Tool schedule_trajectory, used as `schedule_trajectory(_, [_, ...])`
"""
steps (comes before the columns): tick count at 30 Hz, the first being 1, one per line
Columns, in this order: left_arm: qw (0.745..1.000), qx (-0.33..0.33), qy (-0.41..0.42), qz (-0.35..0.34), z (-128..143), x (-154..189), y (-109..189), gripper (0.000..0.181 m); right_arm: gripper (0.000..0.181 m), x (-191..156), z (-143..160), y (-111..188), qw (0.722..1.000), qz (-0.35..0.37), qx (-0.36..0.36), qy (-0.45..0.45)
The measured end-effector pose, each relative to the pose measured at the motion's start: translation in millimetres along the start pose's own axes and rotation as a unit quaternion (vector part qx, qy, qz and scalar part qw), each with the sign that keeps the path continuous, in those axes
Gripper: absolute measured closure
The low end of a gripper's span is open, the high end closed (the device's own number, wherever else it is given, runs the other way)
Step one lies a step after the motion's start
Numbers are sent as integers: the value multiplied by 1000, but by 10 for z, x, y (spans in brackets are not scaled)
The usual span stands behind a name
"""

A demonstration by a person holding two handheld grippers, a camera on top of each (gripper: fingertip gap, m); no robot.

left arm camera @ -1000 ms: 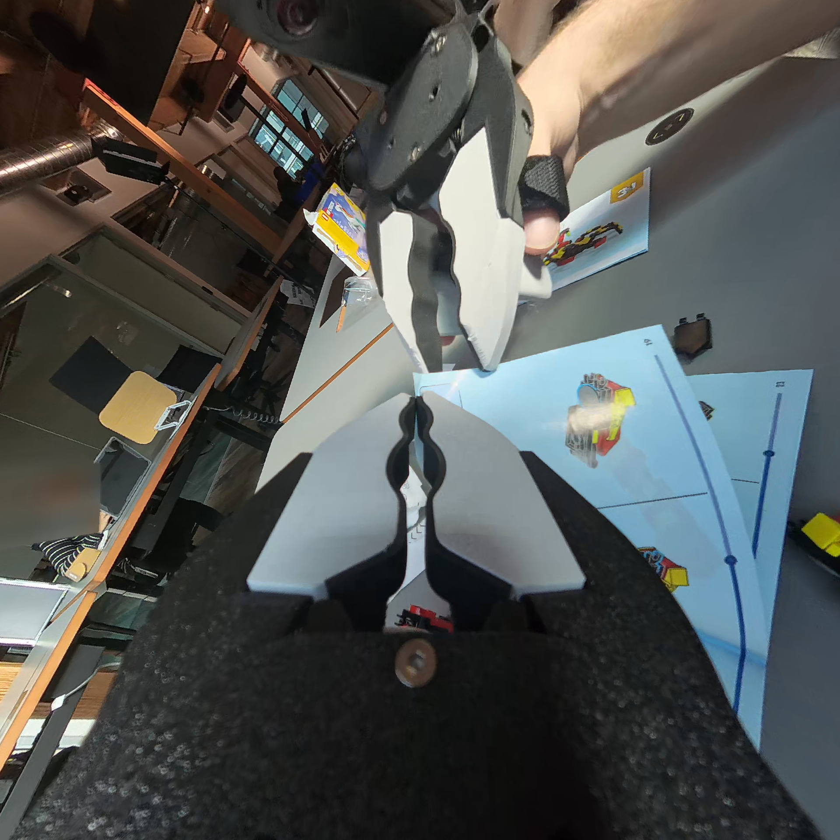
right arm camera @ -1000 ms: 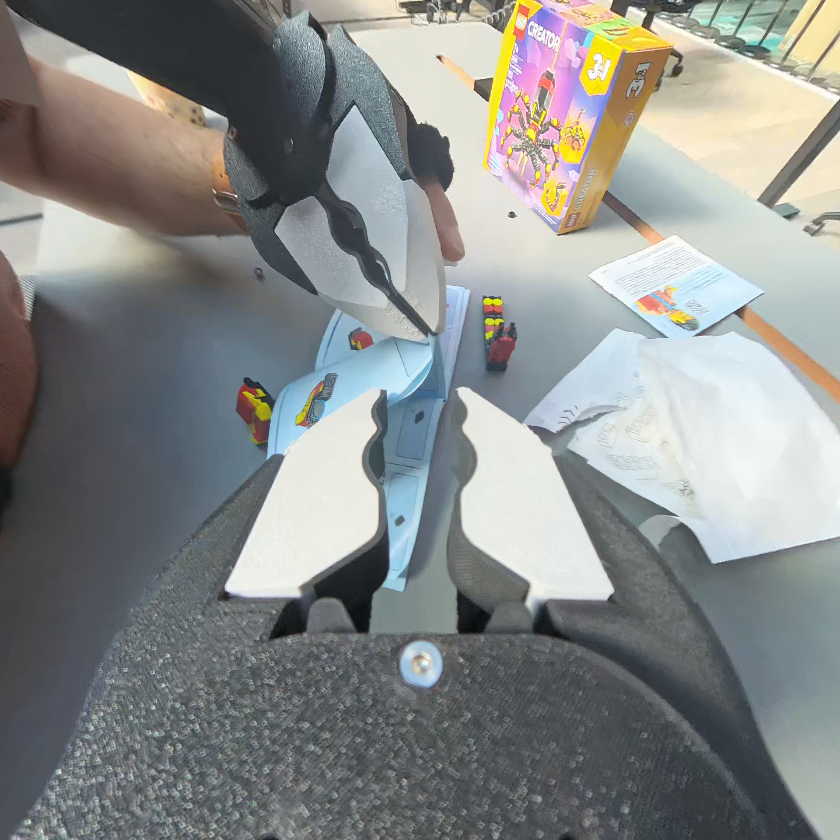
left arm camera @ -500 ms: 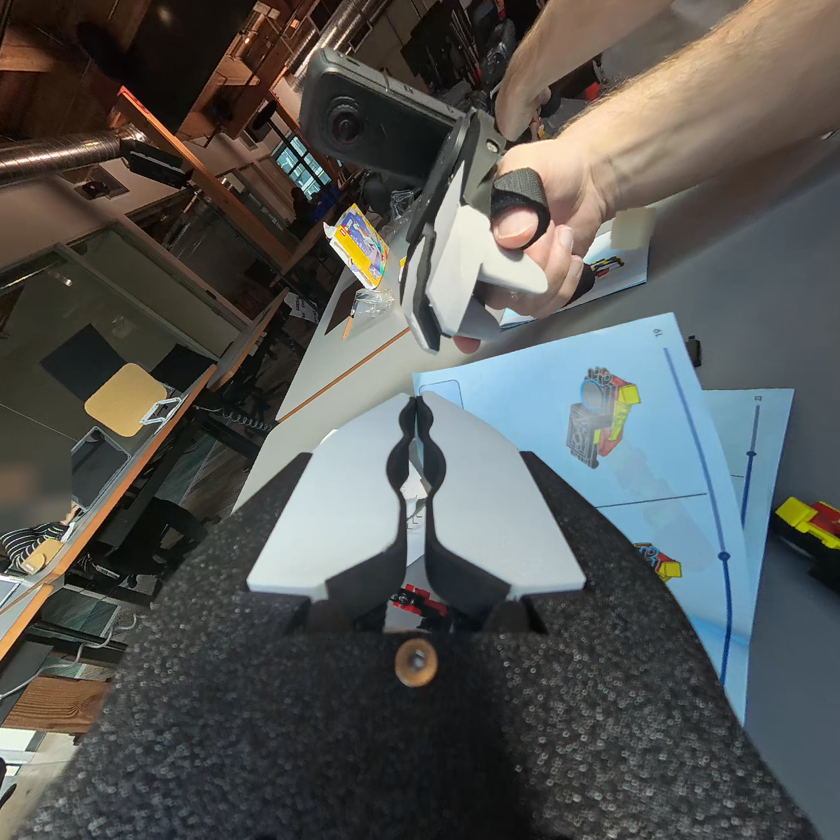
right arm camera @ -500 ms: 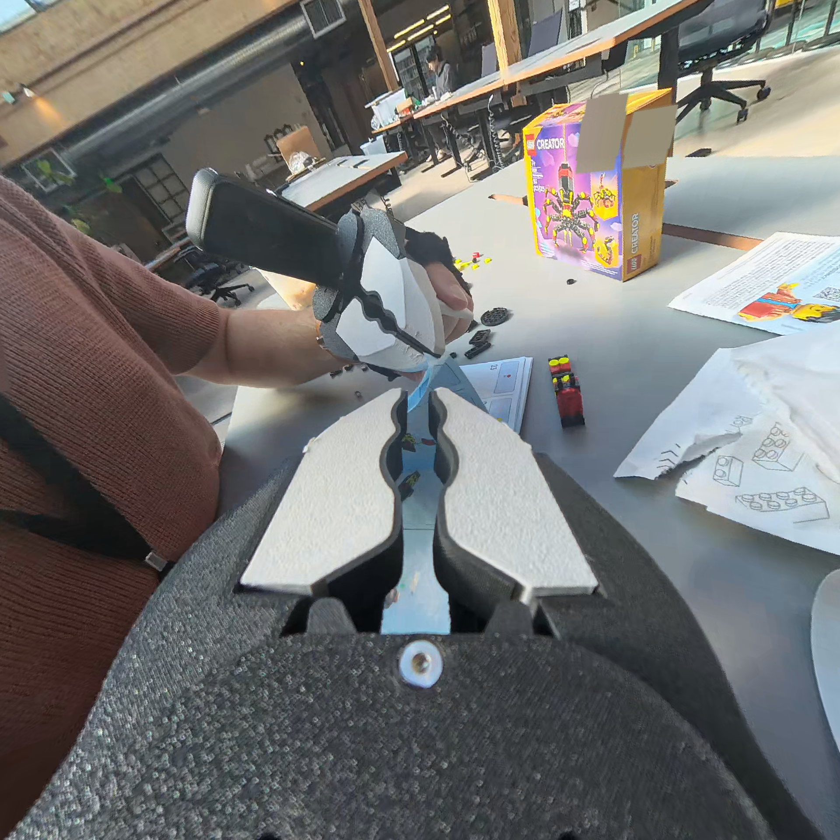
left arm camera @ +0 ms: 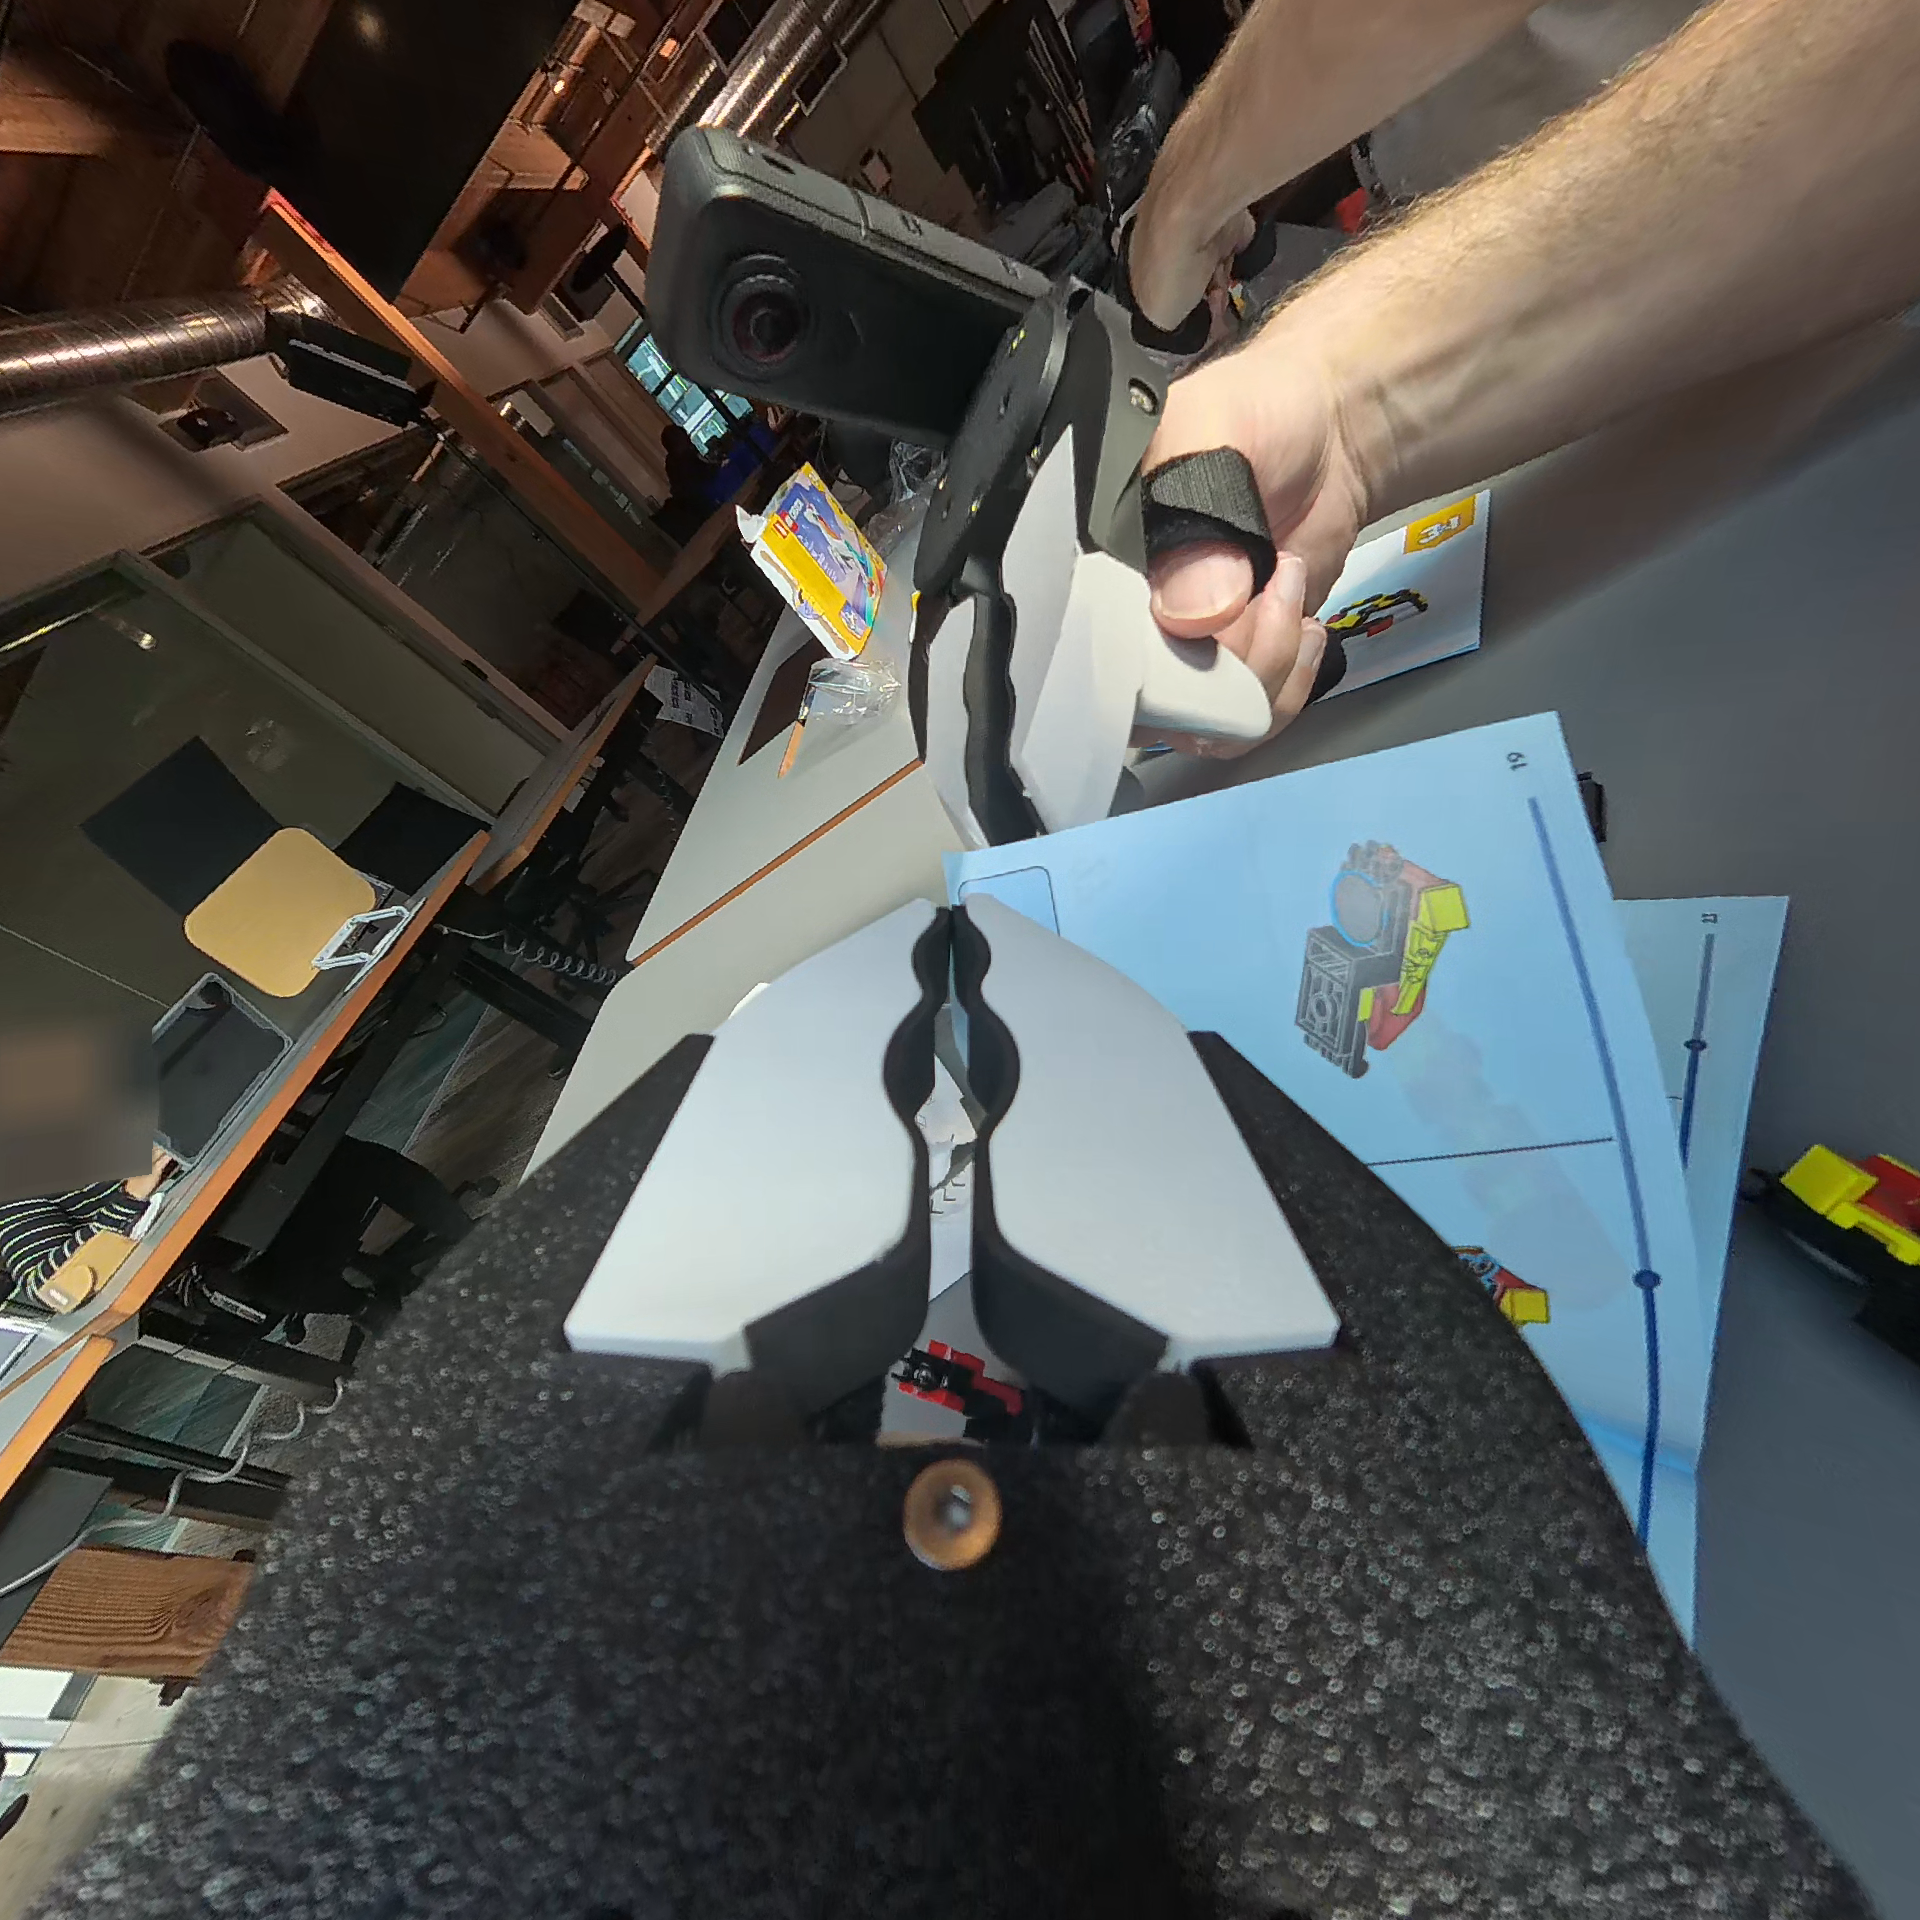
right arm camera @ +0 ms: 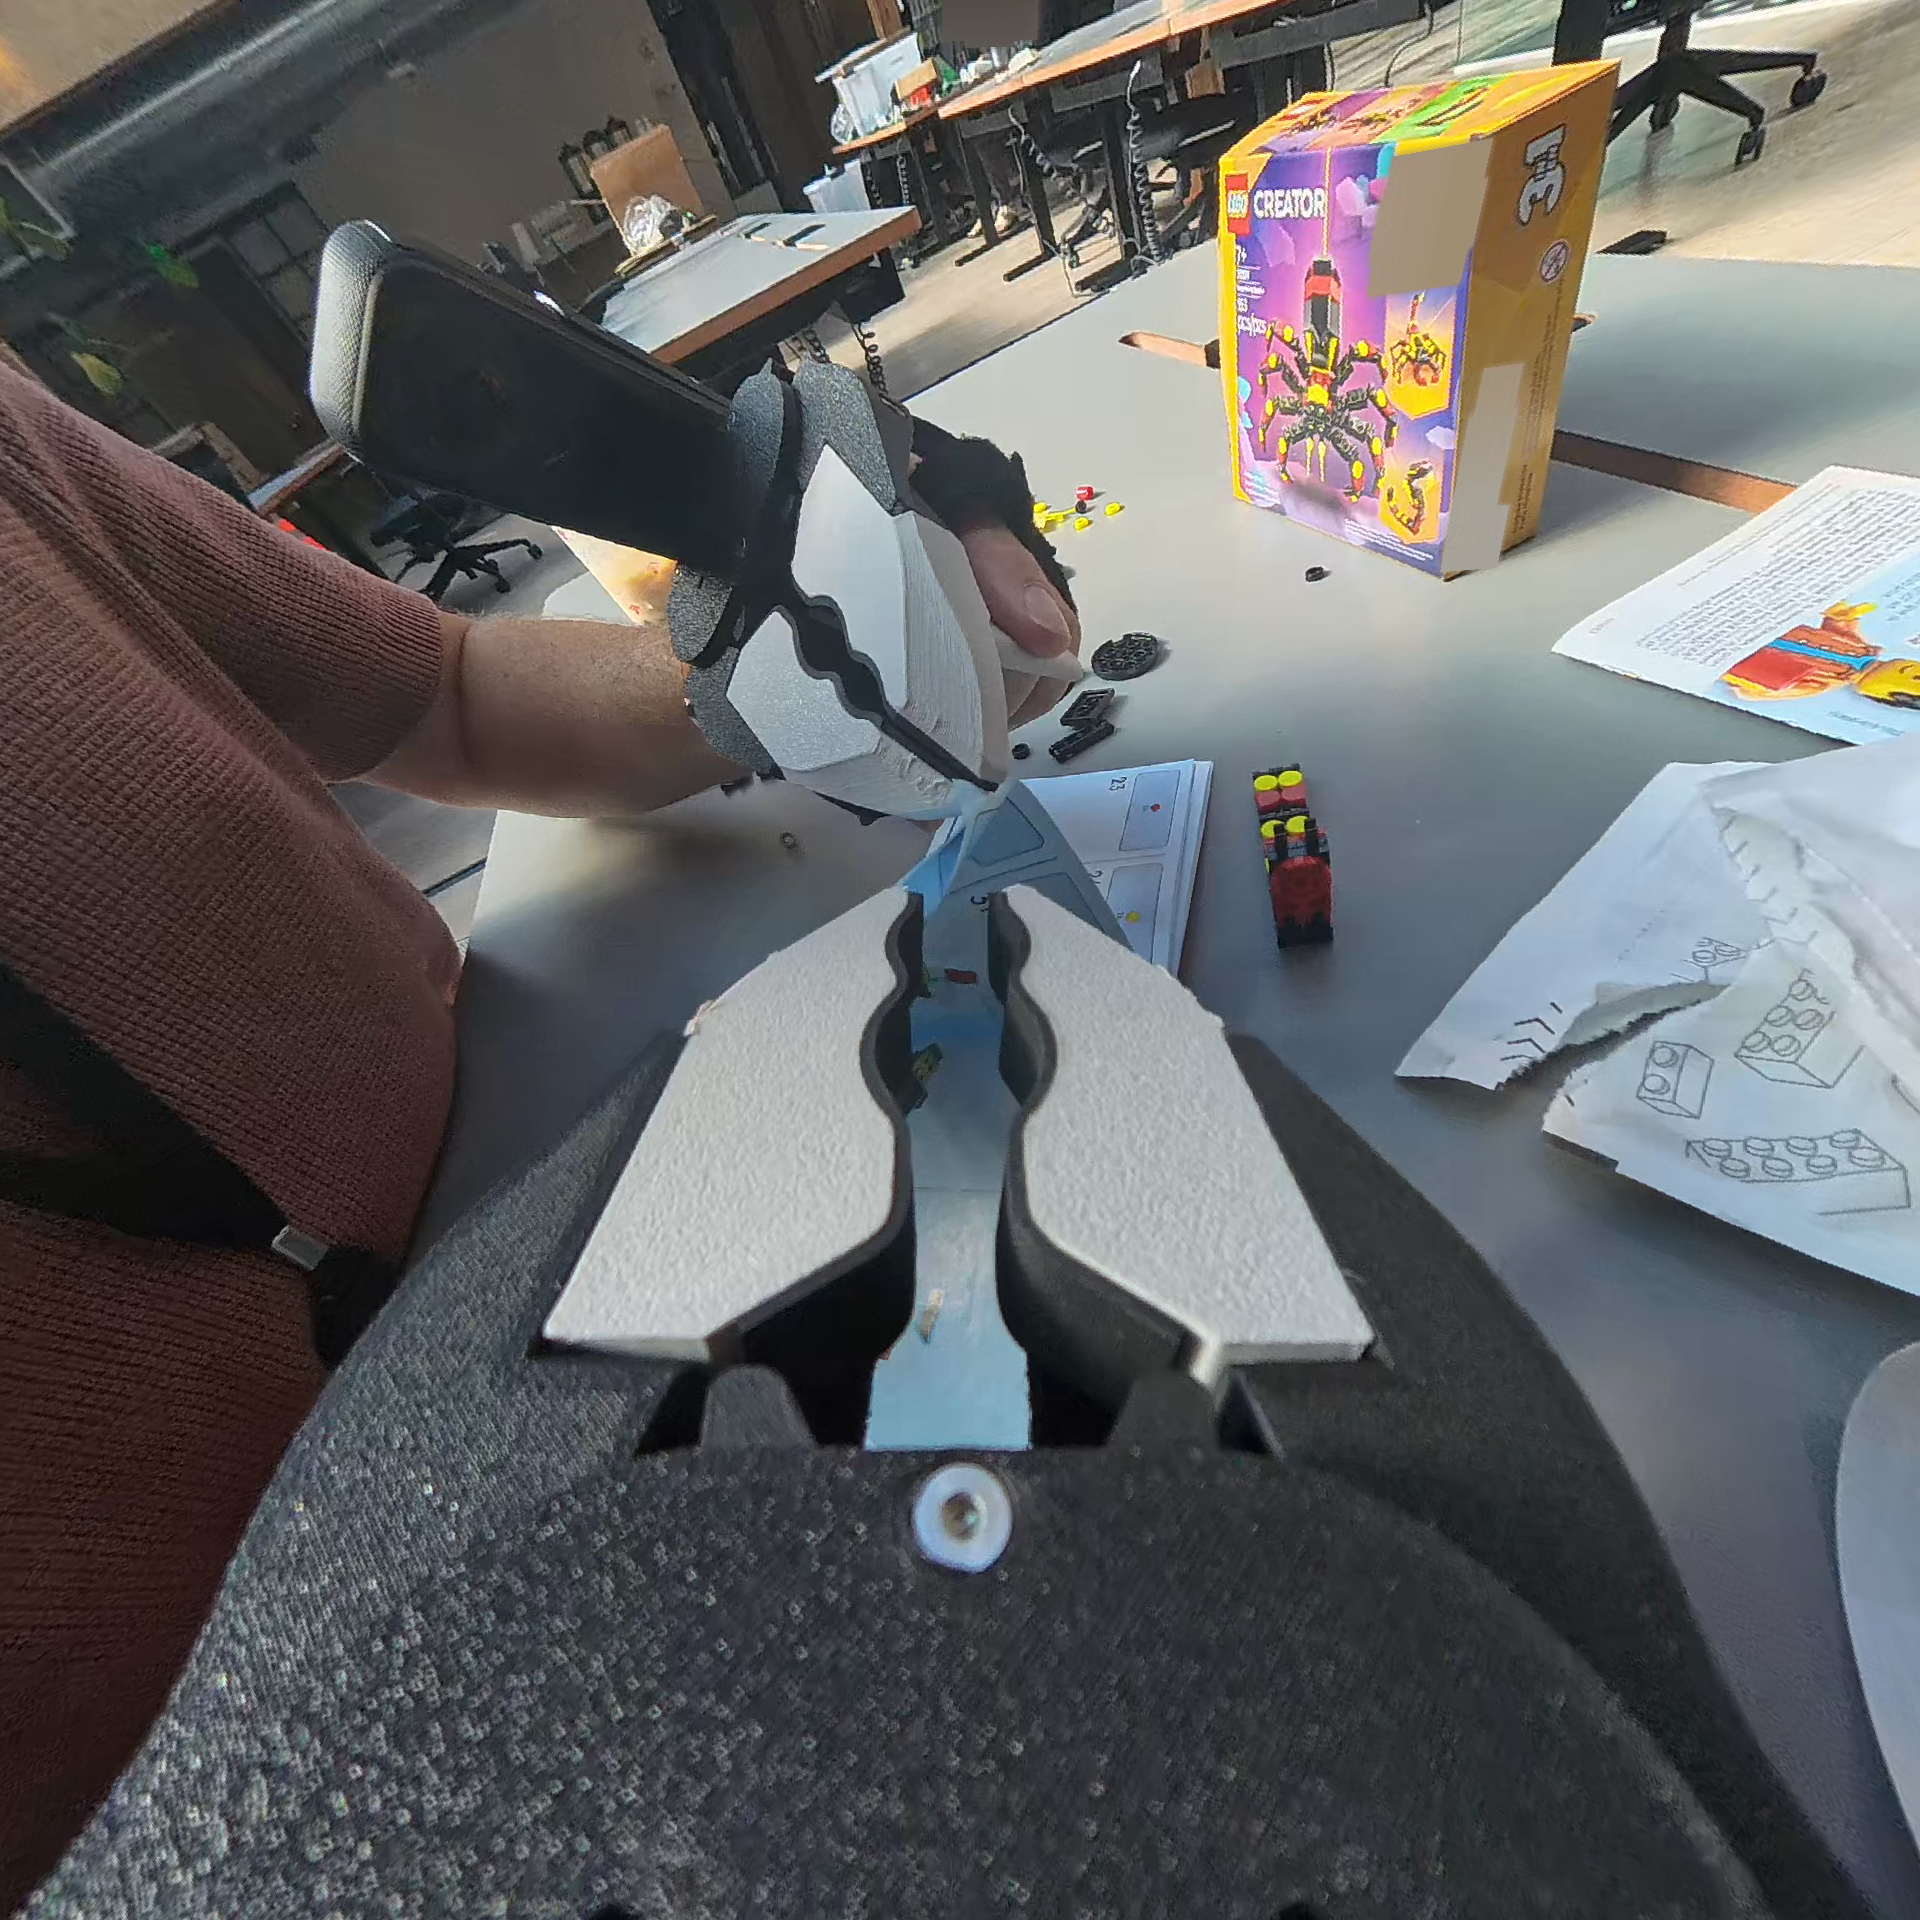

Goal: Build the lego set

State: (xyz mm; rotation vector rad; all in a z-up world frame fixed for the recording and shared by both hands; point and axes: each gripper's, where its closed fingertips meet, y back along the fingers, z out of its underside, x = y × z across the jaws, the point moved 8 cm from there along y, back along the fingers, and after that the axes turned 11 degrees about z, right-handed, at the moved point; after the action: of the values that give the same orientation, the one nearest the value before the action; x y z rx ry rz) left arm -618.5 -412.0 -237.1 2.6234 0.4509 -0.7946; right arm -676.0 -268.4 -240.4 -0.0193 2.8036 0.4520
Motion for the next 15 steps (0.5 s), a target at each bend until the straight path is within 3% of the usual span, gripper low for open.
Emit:
schedule_trajectory(4, [1000, -1, 1, 0, -4, -4, -19, 181, 179, -22, -6, -37, 1000, -5, -1, -3])
schedule_trajectory(8, [999, -22, 21, -30, 23, -59, 21, 180, 181, 14, -25, -75, 999, 41, -16, -15])
schedule_trajectory(12, [992, -93, 69, -58, 38, -76, 310, 181, 181, 66, -109, -108, 996, 52, -23, -67])
schedule_trajectory(15, [974, -181, 60, -121, -3, -55, 718, 181, 181, 118, -191, -370, 991, 91, -82, -52])
